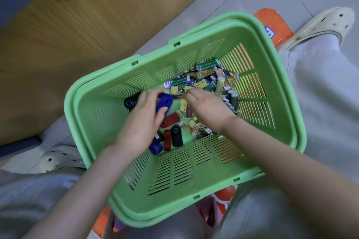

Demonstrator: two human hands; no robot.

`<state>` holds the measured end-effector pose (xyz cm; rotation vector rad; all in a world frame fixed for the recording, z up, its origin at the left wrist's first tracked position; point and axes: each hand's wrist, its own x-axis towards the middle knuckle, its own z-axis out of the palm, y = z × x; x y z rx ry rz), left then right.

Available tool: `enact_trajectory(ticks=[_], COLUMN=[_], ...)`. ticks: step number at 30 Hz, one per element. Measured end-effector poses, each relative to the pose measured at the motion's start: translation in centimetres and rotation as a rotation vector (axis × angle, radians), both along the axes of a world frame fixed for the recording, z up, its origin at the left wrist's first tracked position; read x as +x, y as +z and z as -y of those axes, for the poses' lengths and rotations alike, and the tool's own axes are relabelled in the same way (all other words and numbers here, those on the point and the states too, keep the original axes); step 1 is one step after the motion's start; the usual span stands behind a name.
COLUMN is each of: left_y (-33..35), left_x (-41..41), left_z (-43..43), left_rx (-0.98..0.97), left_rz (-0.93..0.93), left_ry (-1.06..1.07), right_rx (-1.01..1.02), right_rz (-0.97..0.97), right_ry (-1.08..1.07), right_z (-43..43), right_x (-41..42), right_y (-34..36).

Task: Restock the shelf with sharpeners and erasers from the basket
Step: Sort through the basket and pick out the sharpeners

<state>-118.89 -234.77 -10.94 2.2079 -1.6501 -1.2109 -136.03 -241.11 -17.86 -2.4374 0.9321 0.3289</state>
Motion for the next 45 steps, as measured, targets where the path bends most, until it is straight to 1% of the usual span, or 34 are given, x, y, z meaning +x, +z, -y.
enact_trajectory(ticks=[1, 3, 5, 8, 11, 14, 16, 18, 19, 21, 22, 23, 24, 25, 27, 28, 29, 31, 33, 34, 38, 39, 41, 43, 45], left_y=[1.2, 2.7, 3.1, 3.5, 4.1, 4.6, 4.8, 4.8, 4.7, 4.4, 4.1, 3.9, 3.7, 3.4, 3.0, 2.8, 2.6, 2.1, 1.7, 1.6, 1.3, 1.3, 1.1, 0.9, 0.7], left_x=[1.2, 3.3, 4.8, 5.8, 6.2, 6.7, 6.9, 7.1, 7.2, 7.5, 7.7, 7.9, 8.0, 8.2, 8.4, 8.5, 8.5, 8.4, 8.1, 7.9, 7.2, 7.2, 7.3, 7.5, 7.5], left_z=[-0.5, -1.2, -1.9, -2.9, -3.7, -4.2, -4.5, -4.9, -5.2, -5.7, -5.9, -6.1, -6.1, -5.9, -5.4, -5.0, -4.6, -4.0, -3.6, -3.6, -3.5, -3.5, -3.5, -3.6, -3.6], left_rx=[-0.033, -0.139, -0.242, -0.339, -0.421, -0.521, -0.597, -0.678, -0.711, -0.737, -0.741, -0.746, -0.755, -0.766, -0.79, -0.802, -0.808, -0.802, -0.782, -0.772, -0.736, -0.735, -0.733, -0.731, -0.727], left_rz=[0.036, 0.061, 0.06, 0.062, 0.067, 0.098, 0.143, 0.214, 0.242, 0.275, 0.285, 0.291, 0.293, 0.293, 0.283, 0.273, 0.263, 0.253, 0.243, 0.242, 0.244, 0.243, 0.25, 0.257, 0.259], left_ry=[0.021, 0.072, 0.112, 0.149, 0.185, 0.236, 0.291, 0.357, 0.398, 0.492, 0.537, 0.577, 0.609, 0.639, 0.704, 0.734, 0.758, 0.796, 0.818, 0.823, 0.777, 0.763, 0.729, 0.69, 0.67], right_rx=[0.033, 0.067, 0.033, -0.023, 0.034, 0.099, 0.074, -0.029, -0.099, -0.24, -0.281, -0.29, -0.251, -0.147, 0.211, 0.38, 0.509, 0.651, 0.704, 0.715, 0.693, 0.688, 0.773, 0.826, 0.742], right_rz=[-0.026, -0.142, -0.27, -0.348, -0.388, -0.386, -0.354, -0.341, -0.377, -0.529, -0.591, -0.591, -0.54, -0.445, -0.182, -0.086, -0.026, 0.072, 0.152, 0.159, 0.056, 0.062, 0.144, 0.163, 0.121], right_ry=[0.081, 0.226, 0.331, 0.399, 0.436, 0.414, 0.37, 0.301, 0.264, 0.198, 0.171, 0.15, 0.138, 0.109, -0.09, -0.204, -0.309, -0.512, -0.698, -0.749, -0.783, -0.793, -0.836, -0.781, -0.64], right_z=[-0.5, -1.2, -1.7, -2.1, -2.4, -2.2, -1.9, -1.3, -0.8, 0.4, 0.8, 0.8, 0.6, -0.1, -1.9, -2.6, -3.1, -3.8, -4.0, -4.1, -4.7, -4.9, -5.5, -6.0, -6.4], right_x=[0.9, 2.2, 2.8, 2.9, 2.9, 3.2, 3.7, 3.5, 3.2, 2.6, 2.6, 2.7, 3.3, 4.3, 7.0, 8.5, 9.9, 12.3, 13.9, 14.5, 14.8, 14.4, 13.4, 12.5, 11.7], right_y=[-1.1, -3.6, -5.6, -6.9, -7.3, -7.2, -6.3, -4.7, -3.7, -1.9, -1.2, -1.0, -1.0, -1.4, -2.5, -3.1, -3.8, -5.1, -6.2, -6.6, -7.8, -7.8, -7.6, -7.0, -6.4])
